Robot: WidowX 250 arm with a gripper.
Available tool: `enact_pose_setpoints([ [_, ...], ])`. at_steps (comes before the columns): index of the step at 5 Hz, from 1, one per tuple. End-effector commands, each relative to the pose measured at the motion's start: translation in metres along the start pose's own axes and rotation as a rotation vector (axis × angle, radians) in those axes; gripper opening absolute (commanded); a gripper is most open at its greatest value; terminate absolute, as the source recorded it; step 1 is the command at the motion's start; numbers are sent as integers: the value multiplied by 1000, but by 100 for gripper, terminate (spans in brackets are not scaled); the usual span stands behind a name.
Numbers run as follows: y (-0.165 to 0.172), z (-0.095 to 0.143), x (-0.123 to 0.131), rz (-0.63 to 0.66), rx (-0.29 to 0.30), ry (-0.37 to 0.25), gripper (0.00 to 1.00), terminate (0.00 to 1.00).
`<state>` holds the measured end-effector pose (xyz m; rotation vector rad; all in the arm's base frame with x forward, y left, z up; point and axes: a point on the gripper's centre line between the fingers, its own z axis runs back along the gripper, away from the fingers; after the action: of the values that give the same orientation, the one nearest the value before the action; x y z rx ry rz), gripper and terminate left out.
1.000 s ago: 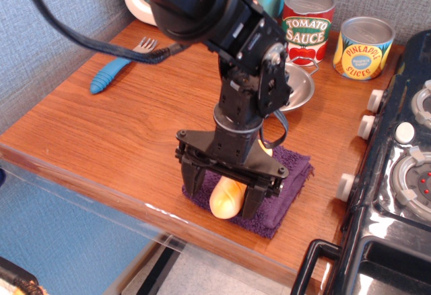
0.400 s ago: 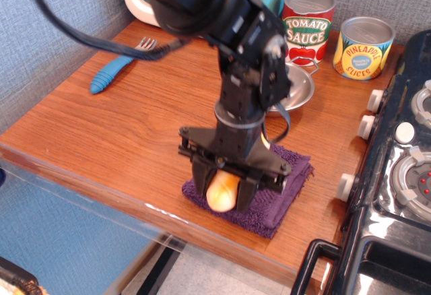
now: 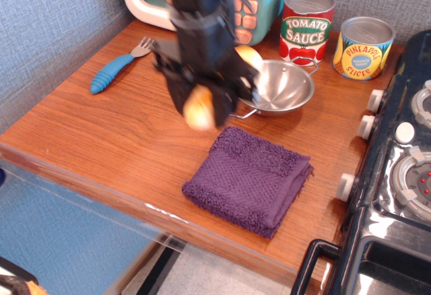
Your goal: Put the bread to the left of the metal pot.
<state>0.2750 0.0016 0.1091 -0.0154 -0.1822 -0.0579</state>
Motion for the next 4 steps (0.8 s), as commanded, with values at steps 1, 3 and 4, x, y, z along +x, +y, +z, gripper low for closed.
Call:
enact_pose_setpoints([
  [1, 78, -23, 61, 61, 51, -6, 0, 0],
  [3, 115, -68, 91, 136, 146, 31, 0, 0],
  [4, 133, -79, 99, 191, 185, 40, 0, 0],
])
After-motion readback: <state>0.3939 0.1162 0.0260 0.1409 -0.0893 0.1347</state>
